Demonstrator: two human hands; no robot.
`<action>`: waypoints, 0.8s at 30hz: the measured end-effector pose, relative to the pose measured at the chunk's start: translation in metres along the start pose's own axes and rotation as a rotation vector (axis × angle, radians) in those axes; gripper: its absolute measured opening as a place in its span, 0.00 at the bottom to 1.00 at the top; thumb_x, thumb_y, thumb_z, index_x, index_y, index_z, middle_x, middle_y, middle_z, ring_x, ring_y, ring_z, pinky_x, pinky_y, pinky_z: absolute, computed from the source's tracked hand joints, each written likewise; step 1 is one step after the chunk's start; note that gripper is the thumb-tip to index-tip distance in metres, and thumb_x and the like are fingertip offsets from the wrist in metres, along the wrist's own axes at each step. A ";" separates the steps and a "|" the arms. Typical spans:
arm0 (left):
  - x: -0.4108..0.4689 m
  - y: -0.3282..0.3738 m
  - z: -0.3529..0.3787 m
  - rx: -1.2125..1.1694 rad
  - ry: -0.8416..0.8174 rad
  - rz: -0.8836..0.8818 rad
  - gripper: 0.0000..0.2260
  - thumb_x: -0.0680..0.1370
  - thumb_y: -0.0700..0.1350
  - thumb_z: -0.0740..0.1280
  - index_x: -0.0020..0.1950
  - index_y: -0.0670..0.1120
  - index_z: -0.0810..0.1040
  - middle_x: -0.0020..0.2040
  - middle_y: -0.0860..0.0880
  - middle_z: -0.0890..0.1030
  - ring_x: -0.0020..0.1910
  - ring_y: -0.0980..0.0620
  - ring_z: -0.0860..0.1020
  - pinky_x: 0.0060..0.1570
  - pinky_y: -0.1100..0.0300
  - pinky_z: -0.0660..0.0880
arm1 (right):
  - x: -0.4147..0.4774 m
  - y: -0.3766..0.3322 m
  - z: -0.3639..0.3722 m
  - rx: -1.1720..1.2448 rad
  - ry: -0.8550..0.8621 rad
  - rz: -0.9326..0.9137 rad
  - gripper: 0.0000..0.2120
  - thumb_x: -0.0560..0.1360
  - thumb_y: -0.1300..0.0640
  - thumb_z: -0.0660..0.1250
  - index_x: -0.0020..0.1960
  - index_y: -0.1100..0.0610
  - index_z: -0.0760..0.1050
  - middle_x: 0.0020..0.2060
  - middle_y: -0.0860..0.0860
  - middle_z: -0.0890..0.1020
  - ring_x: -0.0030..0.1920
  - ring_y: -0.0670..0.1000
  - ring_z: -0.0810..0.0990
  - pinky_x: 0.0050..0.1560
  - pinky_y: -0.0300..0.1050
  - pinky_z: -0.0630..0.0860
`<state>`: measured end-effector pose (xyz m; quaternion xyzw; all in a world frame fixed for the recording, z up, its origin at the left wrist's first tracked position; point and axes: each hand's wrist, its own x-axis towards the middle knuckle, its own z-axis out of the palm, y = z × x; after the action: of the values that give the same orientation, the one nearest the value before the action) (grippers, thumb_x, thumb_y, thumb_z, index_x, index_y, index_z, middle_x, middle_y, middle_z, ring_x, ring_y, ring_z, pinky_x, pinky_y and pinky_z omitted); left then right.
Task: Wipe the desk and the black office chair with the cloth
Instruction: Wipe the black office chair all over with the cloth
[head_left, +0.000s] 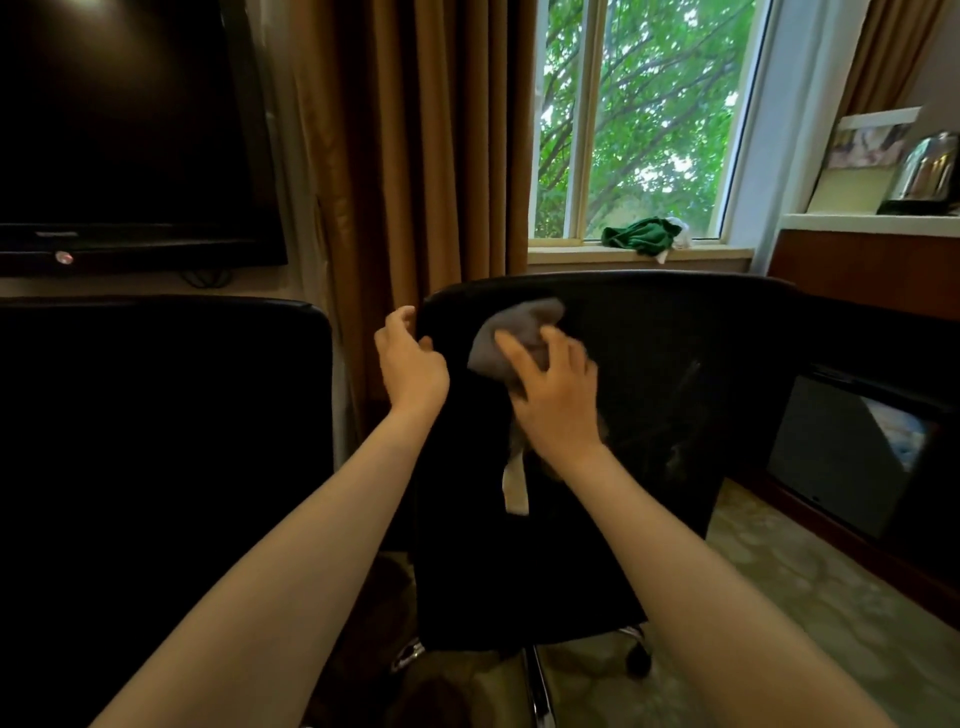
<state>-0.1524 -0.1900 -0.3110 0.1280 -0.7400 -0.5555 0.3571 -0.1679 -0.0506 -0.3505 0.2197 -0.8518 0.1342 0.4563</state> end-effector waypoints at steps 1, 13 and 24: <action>-0.004 -0.001 0.001 -0.017 0.006 0.034 0.20 0.78 0.32 0.58 0.68 0.45 0.66 0.67 0.46 0.66 0.59 0.50 0.74 0.58 0.61 0.72 | 0.010 0.000 -0.006 -0.017 0.068 0.030 0.24 0.70 0.52 0.60 0.65 0.49 0.67 0.56 0.62 0.71 0.52 0.63 0.71 0.44 0.58 0.75; 0.026 -0.006 -0.030 1.027 0.038 0.567 0.27 0.76 0.40 0.63 0.74 0.43 0.58 0.75 0.39 0.56 0.75 0.40 0.53 0.72 0.48 0.53 | 0.006 -0.024 0.019 0.113 -0.099 0.138 0.31 0.65 0.60 0.75 0.67 0.54 0.72 0.58 0.67 0.73 0.54 0.71 0.74 0.48 0.66 0.73; 0.044 -0.013 -0.080 1.646 -0.070 0.471 0.24 0.77 0.43 0.63 0.71 0.38 0.62 0.69 0.41 0.65 0.71 0.42 0.60 0.71 0.50 0.54 | 0.015 -0.054 0.019 0.084 -0.241 0.243 0.30 0.77 0.53 0.63 0.75 0.46 0.55 0.71 0.57 0.57 0.68 0.62 0.59 0.66 0.62 0.61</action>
<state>-0.1328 -0.2787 -0.2952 0.1721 -0.9255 0.2436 0.2334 -0.1617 -0.1098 -0.3470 0.1484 -0.9143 0.1965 0.3217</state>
